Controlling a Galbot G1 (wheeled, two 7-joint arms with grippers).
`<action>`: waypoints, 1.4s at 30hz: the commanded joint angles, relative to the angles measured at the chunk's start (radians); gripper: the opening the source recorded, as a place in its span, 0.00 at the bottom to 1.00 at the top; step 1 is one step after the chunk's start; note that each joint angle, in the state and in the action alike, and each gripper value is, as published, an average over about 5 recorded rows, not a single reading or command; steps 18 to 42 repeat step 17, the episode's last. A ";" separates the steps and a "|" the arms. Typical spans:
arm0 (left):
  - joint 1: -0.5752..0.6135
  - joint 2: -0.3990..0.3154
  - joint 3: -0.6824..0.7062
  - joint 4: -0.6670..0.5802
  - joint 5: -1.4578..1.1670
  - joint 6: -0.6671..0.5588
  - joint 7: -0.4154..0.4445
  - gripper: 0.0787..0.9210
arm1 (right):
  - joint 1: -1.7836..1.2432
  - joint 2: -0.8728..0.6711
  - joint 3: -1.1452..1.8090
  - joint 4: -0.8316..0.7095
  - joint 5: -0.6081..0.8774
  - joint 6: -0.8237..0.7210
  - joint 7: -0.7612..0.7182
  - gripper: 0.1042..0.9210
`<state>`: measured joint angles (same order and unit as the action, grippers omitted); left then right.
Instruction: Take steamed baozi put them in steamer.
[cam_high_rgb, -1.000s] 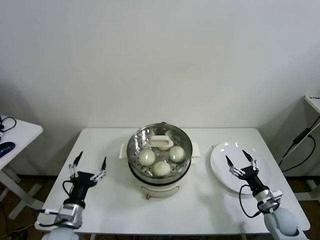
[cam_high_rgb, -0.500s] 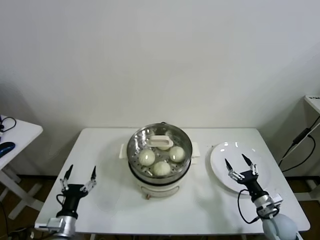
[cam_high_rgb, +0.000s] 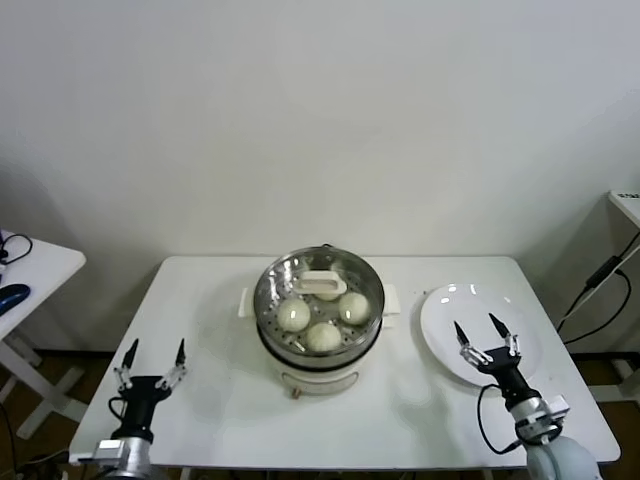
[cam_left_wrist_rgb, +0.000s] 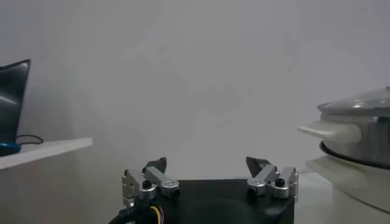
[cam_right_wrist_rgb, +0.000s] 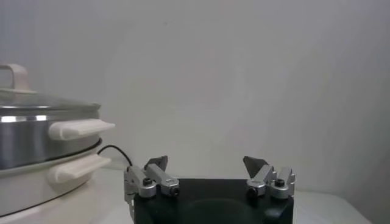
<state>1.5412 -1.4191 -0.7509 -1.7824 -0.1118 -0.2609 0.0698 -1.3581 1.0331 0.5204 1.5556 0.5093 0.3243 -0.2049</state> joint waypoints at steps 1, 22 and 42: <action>0.006 0.002 0.007 0.013 0.000 0.008 -0.016 0.88 | -0.007 -0.003 0.009 0.011 0.002 -0.003 0.010 0.88; 0.010 0.004 0.017 -0.007 -0.027 0.034 -0.013 0.88 | -0.020 -0.003 0.027 0.025 0.005 -0.006 0.006 0.88; 0.010 0.004 0.017 -0.007 -0.027 0.034 -0.013 0.88 | -0.020 -0.003 0.027 0.025 0.005 -0.006 0.006 0.88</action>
